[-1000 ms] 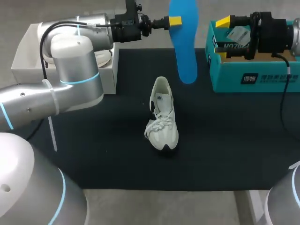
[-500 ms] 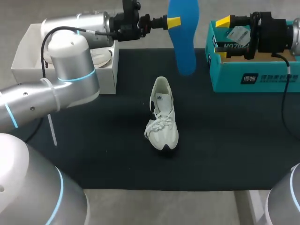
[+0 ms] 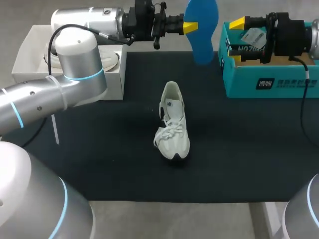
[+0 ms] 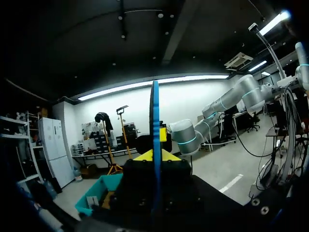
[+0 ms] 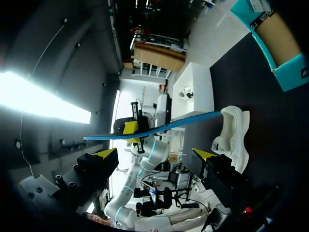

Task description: Take the shoe out of the shoebox, open the shoe tongue, remove and reinsert the insole, then place the shoe into the shoebox

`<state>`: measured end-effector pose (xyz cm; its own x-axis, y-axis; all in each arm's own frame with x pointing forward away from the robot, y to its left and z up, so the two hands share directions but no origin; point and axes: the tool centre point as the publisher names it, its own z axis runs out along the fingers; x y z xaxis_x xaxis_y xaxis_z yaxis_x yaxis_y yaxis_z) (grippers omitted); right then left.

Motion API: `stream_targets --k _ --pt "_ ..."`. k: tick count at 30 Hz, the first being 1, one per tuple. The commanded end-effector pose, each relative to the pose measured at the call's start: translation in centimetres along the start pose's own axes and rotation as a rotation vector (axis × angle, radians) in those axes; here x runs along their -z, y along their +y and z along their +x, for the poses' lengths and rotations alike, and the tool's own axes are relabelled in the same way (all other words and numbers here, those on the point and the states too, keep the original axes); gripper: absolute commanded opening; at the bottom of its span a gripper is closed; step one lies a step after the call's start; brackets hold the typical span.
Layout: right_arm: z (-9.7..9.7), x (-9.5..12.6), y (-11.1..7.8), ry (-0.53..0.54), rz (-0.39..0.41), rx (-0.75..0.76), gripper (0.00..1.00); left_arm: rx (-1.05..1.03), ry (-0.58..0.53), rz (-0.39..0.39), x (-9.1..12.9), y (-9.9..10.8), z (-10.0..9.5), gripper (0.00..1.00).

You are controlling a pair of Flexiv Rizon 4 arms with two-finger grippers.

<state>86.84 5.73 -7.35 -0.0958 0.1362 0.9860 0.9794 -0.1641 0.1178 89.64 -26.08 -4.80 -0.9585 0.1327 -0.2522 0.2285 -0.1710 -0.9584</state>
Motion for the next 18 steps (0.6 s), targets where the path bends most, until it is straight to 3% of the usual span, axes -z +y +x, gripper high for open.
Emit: stream_targets --k 1,7,10,18 --pt "0.0 -0.16 0.01 -0.001 -0.001 -0.001 1.0 -0.844 0.086 0.002 0.05 0.18 -0.11 0.0" --pt "0.0 -0.16 0.01 -0.001 -0.001 -0.001 1.0 -0.844 0.086 0.002 0.05 0.18 -0.11 0.0" --pt "0.0 -0.16 0.01 -0.001 -0.001 -0.001 1.0 -1.334 0.292 -0.169 0.2 1.05 0.39 0.0" --pt "0.0 -0.16 0.01 -0.001 -0.001 -0.001 1.0 -1.595 0.322 -0.246 0.22 0.98 0.5 0.0"
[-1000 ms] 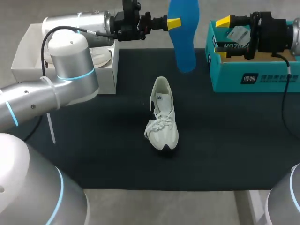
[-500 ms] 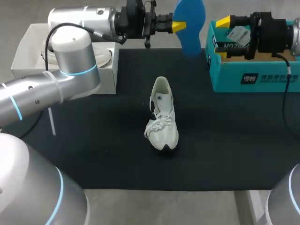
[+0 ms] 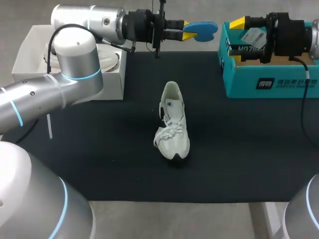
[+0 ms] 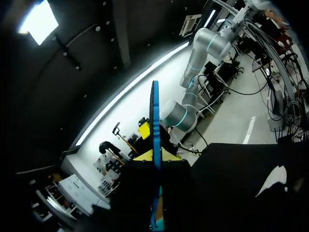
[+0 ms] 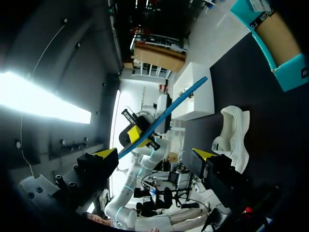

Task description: Take the shoe out of the shoebox, open the shoe tongue, remove and reinsert the insole, then place the shoe into the shoebox

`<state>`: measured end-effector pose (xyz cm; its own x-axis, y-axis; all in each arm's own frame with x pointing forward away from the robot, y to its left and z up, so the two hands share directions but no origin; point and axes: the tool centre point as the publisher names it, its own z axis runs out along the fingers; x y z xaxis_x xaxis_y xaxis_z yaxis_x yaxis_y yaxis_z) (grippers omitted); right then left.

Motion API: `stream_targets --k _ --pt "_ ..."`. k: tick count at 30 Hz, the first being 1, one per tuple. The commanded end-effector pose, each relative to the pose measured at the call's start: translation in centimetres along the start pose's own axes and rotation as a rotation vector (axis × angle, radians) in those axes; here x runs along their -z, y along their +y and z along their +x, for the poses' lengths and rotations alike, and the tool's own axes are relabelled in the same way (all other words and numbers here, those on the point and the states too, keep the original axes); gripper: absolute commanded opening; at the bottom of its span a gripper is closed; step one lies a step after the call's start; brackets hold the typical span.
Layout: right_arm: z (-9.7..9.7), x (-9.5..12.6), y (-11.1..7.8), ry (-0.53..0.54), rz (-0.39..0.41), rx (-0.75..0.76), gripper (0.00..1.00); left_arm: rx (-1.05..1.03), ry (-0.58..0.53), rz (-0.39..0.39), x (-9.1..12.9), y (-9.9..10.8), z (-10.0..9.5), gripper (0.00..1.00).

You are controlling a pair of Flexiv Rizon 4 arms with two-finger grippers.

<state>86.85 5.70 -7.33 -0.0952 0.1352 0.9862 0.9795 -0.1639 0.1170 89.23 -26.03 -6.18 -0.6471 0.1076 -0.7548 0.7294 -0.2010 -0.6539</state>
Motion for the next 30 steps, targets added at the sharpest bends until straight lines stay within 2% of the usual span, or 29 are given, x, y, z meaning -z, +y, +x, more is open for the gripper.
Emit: stream_targets --k 1,9,12,18,30 --pt "0.0 -0.2 0.0 -0.002 -0.002 -0.001 1.0 -1.034 0.269 -0.171 0.1 -0.1 -0.3 0.0" --pt "0.0 -0.2 0.0 -0.002 -0.002 -0.001 1.0 -1.063 0.276 -0.176 0.1 -0.1 -0.3 0.0" --pt "0.0 -0.2 0.0 -0.002 -0.002 -0.001 1.0 -1.061 0.248 -0.229 0.1 1.0 0.2 0.0" --pt "0.2 -0.4 0.0 0.0 -0.002 0.001 1.0 -1.003 0.15 -0.268 -0.3 1.8 0.6 0.0" --pt "1.1 -1.0 0.7 0.0 -0.027 0.023 1.0 -0.879 0.034 -0.294 -0.8 1.6 1.0 0.0"
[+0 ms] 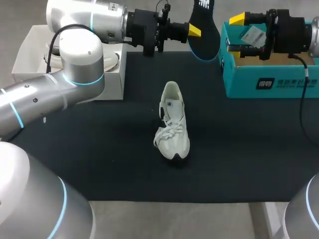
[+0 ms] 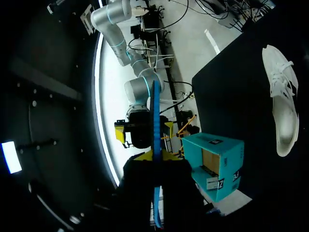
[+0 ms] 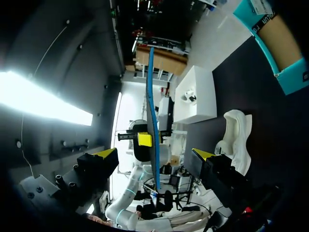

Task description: Take the shoe out of the shoebox, open the shoe tongue, remove and reinsert the insole, then place the shoe into the shoebox

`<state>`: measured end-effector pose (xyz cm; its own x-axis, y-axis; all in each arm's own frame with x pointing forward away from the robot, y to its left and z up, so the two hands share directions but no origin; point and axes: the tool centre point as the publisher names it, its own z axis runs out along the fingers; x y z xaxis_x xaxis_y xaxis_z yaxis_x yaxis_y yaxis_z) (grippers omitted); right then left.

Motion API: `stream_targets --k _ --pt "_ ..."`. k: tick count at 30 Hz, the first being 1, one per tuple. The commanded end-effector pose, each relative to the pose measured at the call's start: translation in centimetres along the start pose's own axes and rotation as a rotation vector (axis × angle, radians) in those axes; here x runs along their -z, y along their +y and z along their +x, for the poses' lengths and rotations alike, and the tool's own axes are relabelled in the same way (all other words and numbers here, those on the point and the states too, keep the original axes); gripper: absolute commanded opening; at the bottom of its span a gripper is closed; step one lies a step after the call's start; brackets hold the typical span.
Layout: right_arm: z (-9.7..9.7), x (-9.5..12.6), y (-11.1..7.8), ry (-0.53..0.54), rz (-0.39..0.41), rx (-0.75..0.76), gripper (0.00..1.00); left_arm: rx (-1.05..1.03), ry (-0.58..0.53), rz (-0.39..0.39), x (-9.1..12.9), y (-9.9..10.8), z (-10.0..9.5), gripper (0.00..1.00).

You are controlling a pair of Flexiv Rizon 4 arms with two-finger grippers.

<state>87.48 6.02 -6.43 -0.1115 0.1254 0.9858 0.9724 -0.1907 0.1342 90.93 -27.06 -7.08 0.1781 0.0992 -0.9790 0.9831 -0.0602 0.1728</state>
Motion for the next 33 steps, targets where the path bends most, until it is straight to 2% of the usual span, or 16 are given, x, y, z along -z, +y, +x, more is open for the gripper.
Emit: stream_targets --k 1,7,9,10,11,15,29,33 --pt "0.2 -0.9 0.0 -0.019 0.011 0.013 1.0 0.021 -0.042 -0.088 -0.2 -1.6 0.6 0.0" --pt "0.2 -2.1 0.4 -0.018 0.048 0.025 0.98 0.029 -0.049 -0.048 -0.7 -2.2 0.5 0.0" --pt "0.2 -2.4 0.5 -0.014 0.055 0.027 0.8 0.027 -0.05 -0.046 -0.8 -2.2 0.4 0.0" --pt "0.2 -2.5 0.5 -0.011 0.061 0.028 0.61 0.027 -0.051 -0.045 -0.9 -2.2 0.4 0.0" --pt "0.2 -2.7 0.4 -0.008 0.07 0.027 0.5 0.022 -0.051 -0.041 -0.9 -2.2 0.4 0.0" --pt "0.1 -3.5 0.1 -0.008 0.11 0.023 0.33 0.019 -0.058 -0.033 -1.3 -2.1 0.2 0.0" --pt "0.0 -4.1 -0.6 -0.012 0.139 0.015 0.28 0.007 -0.065 -0.055 -1.7 -1.5 0.1 0.0" --pt "0.0 -4.2 -0.7 -0.007 0.143 0.013 0.23 0.012 -0.061 -0.056 -1.5 -1.3 0.3 0.0"
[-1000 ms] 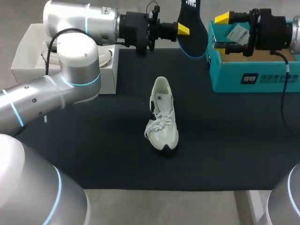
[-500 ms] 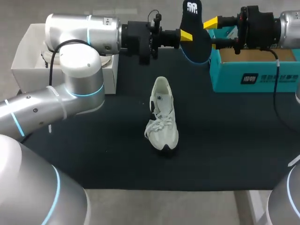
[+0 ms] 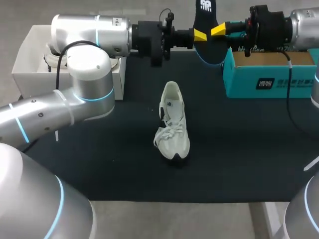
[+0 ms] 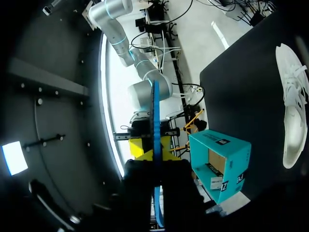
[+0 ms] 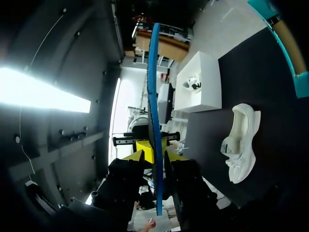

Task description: Take the shoe out of the shoebox, open the shoe tongue, remove and reinsert the insole, then place the shoe into the shoebox

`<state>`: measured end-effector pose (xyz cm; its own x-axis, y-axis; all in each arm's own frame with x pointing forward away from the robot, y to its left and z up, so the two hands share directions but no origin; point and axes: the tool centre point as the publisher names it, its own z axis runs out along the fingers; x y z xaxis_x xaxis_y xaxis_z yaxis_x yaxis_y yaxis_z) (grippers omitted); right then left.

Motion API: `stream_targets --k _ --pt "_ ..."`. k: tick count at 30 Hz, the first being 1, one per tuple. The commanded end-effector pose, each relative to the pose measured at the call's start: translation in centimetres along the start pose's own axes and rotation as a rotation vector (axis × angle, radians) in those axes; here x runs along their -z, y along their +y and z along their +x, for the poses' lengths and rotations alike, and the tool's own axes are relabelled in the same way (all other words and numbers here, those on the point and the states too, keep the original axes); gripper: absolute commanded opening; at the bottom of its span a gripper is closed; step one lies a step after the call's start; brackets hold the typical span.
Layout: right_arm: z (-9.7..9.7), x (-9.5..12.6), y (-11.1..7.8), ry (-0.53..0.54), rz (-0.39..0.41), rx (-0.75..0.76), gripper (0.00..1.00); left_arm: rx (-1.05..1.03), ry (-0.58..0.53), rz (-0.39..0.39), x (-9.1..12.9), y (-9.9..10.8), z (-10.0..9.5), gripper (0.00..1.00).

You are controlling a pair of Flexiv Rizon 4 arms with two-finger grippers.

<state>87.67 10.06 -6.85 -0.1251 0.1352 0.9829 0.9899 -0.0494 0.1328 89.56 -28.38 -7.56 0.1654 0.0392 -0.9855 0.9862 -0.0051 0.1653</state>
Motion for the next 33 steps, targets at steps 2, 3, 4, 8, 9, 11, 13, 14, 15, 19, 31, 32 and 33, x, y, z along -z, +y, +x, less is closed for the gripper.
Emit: stream_targets --k 2,3,4,8,9,11,13,14,15,19,31,32,33 --pt "-0.1 -0.3 -0.1 0.004 0.005 -0.003 0.2 0.002 0.001 -0.001 0.1 0.1 0.2 0.0" --pt "-0.2 -0.4 -0.2 0.005 0.007 -0.004 0.15 0.008 -0.003 0.001 0.1 0.1 0.2 0.0" --pt "-0.3 -0.4 -0.2 0.005 0.008 -0.005 0.08 0.01 -0.006 0.004 0.1 0.1 0.1 0.0" --pt "-0.5 -0.6 -0.2 0.009 0.011 -0.009 0.0 0.012 -0.014 0.007 0.0 0.1 0.0 0.0" --pt "-0.5 -0.6 -0.1 0.01 0.012 -0.009 0.0 0.011 -0.015 0.008 0.0 0.1 0.0 0.0" --pt "-0.6 -0.6 -0.1 0.011 0.014 -0.007 0.0 -0.002 -0.019 0.025 0.0 0.1 0.0 0.0" --pt "-0.7 -0.6 -0.2 0.002 0.006 0.002 0.0 -0.017 -0.011 0.056 0.3 -0.2 0.0 0.54" --pt "-0.7 -0.5 -0.2 -0.002 -0.002 0.006 0.0 -0.014 -0.011 0.062 0.6 -0.2 0.1 1.0" --pt "-0.7 -0.4 -0.2 -0.006 -0.007 0.009 0.0 -0.014 -0.004 0.065 1.0 -0.1 0.1 1.0" --pt "-0.6 0.0 0.0 -0.036 -0.033 0.039 0.0 -0.007 0.026 0.076 3.3 0.4 0.4 1.0" --pt "-0.7 0.0 0.7 -0.057 -0.06 0.081 0.0 0.026 0.194 0.104 11.5 0.7 1.1 1.0" --pt "-0.6 0.0 0.7 -0.057 -0.061 0.082 0.0 0.027 0.216 0.112 12.3 0.6 1.3 1.0" --pt "-0.6 0.0 0.8 -0.058 -0.062 0.084 0.0 0.027 0.239 0.119 13.0 0.4 1.5 1.0"
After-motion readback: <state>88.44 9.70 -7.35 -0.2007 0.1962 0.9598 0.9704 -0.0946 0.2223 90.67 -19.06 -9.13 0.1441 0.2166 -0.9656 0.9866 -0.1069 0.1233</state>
